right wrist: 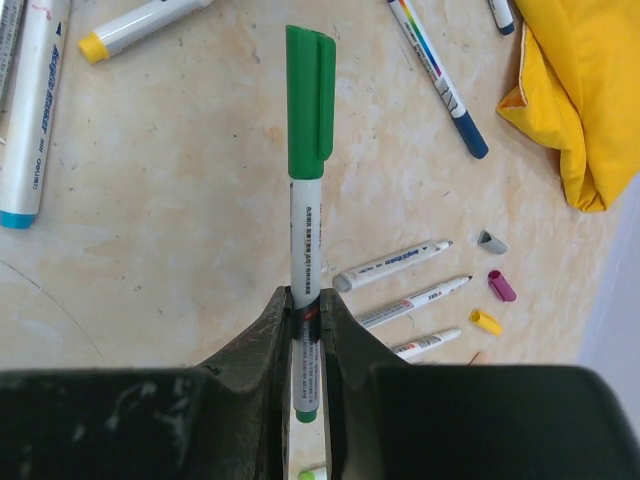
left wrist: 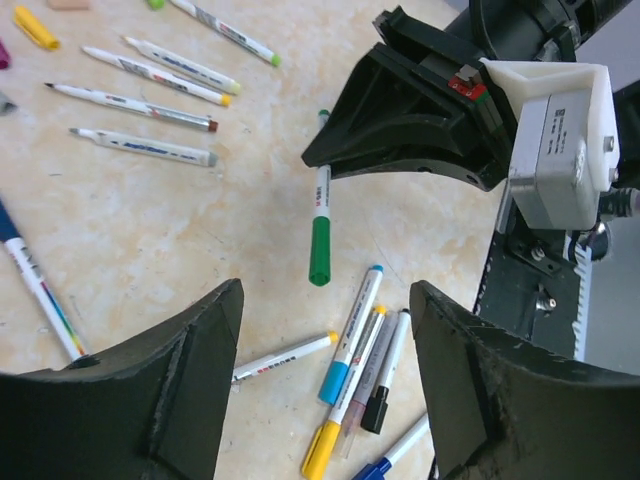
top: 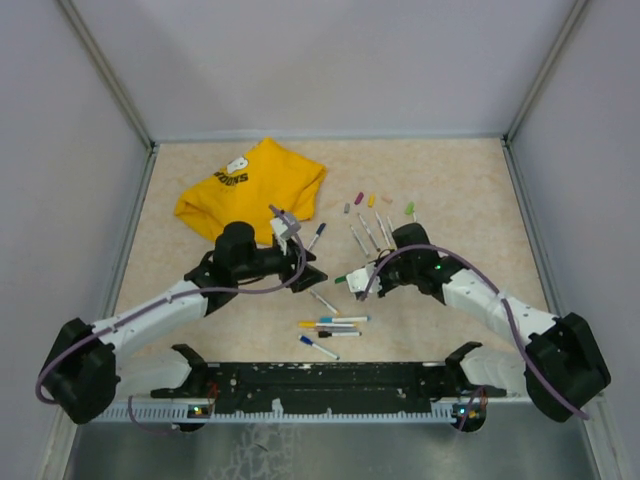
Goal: Open the pen caps
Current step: Pick up the pen from the center of the board.
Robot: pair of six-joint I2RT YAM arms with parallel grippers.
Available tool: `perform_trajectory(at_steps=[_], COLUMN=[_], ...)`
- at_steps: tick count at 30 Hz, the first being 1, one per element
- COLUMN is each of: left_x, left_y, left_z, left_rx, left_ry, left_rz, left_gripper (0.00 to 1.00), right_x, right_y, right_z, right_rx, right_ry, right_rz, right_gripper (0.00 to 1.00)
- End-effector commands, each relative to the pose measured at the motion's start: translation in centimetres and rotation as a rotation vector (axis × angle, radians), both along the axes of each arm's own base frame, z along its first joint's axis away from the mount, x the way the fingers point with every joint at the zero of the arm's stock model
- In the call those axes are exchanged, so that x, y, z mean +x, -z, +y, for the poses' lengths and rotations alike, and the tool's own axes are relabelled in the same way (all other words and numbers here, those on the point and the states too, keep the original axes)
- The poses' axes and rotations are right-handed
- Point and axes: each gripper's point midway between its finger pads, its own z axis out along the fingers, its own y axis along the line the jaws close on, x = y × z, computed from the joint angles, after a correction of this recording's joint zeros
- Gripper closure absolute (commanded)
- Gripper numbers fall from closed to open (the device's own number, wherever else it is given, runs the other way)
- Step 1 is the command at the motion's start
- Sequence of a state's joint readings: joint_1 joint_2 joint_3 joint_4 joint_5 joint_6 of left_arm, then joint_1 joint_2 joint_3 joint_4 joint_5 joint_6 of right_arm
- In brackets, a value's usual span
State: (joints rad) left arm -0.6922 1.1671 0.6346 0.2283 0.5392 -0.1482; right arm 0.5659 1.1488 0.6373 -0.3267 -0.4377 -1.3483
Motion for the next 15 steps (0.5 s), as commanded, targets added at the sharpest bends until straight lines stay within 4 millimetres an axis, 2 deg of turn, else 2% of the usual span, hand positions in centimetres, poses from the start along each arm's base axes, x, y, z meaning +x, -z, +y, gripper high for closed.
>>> perform_trajectory(at_steps=[1,4,10,15], left_x=[1.1,0.9,0.2,-0.4], left_y=[-2.3,-3.3,-5.9,-6.6], left_z=[1.1,1.8,3.1,3.7], left_rx=[-0.129,-0.188,-0.330,-0.399], left_ry=[-0.125,-0.160,-0.210,-0.217], left_rz=[-0.076,-0.103,-0.155,-0.173], left_gripper=[0.24,0.20,0.01,0.00], right_x=[0.3,0.3,0.2,-0.1], right_y=[-3.4,-3.7,-4.2,-4.7], right_z=[1.2,1.1,1.2,1.4], right_rx=[0.117,0.136,0.177,0.215], right_ry=[-0.012,0.002,0.009,0.012], right_rz=[-0.003,0.012,0.049,0.088], right_gripper=[1.00,1.00,1.00,1.00])
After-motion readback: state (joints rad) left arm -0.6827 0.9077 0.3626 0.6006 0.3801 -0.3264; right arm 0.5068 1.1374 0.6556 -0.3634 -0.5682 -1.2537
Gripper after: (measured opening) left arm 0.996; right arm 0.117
